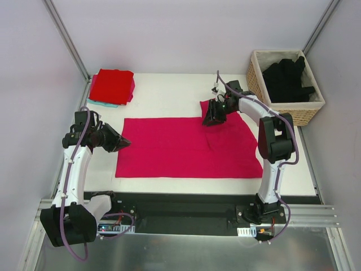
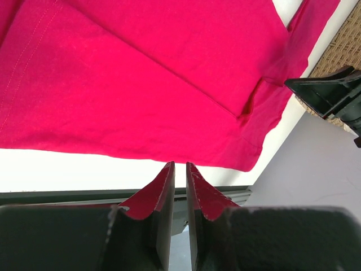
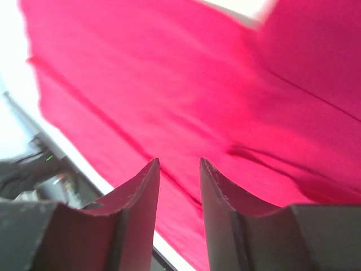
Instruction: Fold and stack the t-shirts
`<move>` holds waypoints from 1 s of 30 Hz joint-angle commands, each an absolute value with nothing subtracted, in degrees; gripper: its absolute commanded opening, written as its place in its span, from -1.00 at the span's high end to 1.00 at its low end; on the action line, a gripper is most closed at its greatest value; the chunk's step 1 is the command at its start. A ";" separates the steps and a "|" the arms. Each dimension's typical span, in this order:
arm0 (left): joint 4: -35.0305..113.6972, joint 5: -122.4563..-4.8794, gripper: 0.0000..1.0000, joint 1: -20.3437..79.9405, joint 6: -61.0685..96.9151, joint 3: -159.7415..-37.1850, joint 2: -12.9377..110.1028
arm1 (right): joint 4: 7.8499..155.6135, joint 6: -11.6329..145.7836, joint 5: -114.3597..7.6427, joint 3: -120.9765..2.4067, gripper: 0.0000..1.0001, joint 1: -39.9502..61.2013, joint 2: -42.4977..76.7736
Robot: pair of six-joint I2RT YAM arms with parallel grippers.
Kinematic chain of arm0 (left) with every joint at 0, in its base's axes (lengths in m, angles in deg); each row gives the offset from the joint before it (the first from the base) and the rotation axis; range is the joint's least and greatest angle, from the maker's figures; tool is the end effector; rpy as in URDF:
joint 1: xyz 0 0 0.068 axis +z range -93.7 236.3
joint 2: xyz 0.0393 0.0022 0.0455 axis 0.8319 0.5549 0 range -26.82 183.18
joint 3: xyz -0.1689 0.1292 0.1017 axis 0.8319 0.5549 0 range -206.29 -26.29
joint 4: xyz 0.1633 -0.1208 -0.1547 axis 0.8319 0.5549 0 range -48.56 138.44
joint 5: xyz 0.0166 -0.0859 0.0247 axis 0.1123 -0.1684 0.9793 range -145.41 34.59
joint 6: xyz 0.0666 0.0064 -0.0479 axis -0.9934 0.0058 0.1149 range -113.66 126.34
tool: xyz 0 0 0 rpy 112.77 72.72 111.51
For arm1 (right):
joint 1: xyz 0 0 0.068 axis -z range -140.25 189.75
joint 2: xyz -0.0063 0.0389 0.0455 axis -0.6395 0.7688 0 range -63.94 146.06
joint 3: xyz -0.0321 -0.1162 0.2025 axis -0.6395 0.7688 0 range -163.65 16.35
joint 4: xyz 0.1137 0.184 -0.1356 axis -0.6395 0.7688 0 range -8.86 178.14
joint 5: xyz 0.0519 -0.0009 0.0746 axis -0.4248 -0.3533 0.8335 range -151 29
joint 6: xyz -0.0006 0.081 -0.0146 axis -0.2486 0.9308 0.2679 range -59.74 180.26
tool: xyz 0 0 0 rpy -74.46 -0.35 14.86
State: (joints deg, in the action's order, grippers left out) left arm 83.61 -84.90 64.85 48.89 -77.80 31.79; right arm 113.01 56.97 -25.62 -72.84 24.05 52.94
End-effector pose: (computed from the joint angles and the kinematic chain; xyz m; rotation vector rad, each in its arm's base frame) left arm 0.2381 0.0002 0.2327 -0.8461 2.3288 -0.8883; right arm 0.4007 0.1558 0.1426 -0.6380 2.4754 0.8824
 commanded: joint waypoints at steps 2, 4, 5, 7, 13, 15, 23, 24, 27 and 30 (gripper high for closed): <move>82.04 -86.17 0.74 64.12 48.62 -78.85 32.15 | 107.59 54.20 -12.65 -74.27 0.22 23.32 48.56; 81.52 -86.43 0.73 64.12 48.27 -78.94 32.67 | 109.17 53.15 -16.07 -73.92 0.21 23.40 46.19; 81.43 -86.61 0.73 64.12 47.57 -78.94 32.94 | 110.22 52.62 -20.79 -73.83 0.21 23.32 45.40; 81.34 -86.43 0.73 63.86 46.60 -78.77 34.16 | 115.22 50.78 -27.04 -73.92 0.21 23.32 43.29; 80.73 -83.45 0.74 62.19 43.53 -75.43 37.77 | 121.92 49.36 -40.07 -64.62 0.26 23.40 36.98; 79.33 -81.86 0.75 61.84 42.03 -72.11 39.09 | 120.96 51.64 -42.01 -58.38 0.32 23.49 35.12; 66.67 -80.72 0.72 60.25 40.88 -58.30 33.92 | 114.86 64.74 -44.44 -40.78 0.74 28.06 30.01; 66.31 -80.28 0.72 60.25 41.06 -56.72 33.47 | 116.10 64.74 -46.39 -40.78 0.76 27.89 29.93; 66.13 -78.79 0.71 60.25 40.62 -55.56 33.64 | 119.27 64.74 -50.88 -40.95 0.82 27.89 28.61; 65.87 -78.43 0.70 60.25 40.62 -56.08 35.66 | 121.74 65.01 -53.87 -42.01 0.87 27.54 28.17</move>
State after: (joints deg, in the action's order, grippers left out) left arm 69.23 -80.27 60.72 42.31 -55.94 34.52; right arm 117.43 62.94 -47.00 -39.77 28.07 31.95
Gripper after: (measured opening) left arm 0.143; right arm 0.077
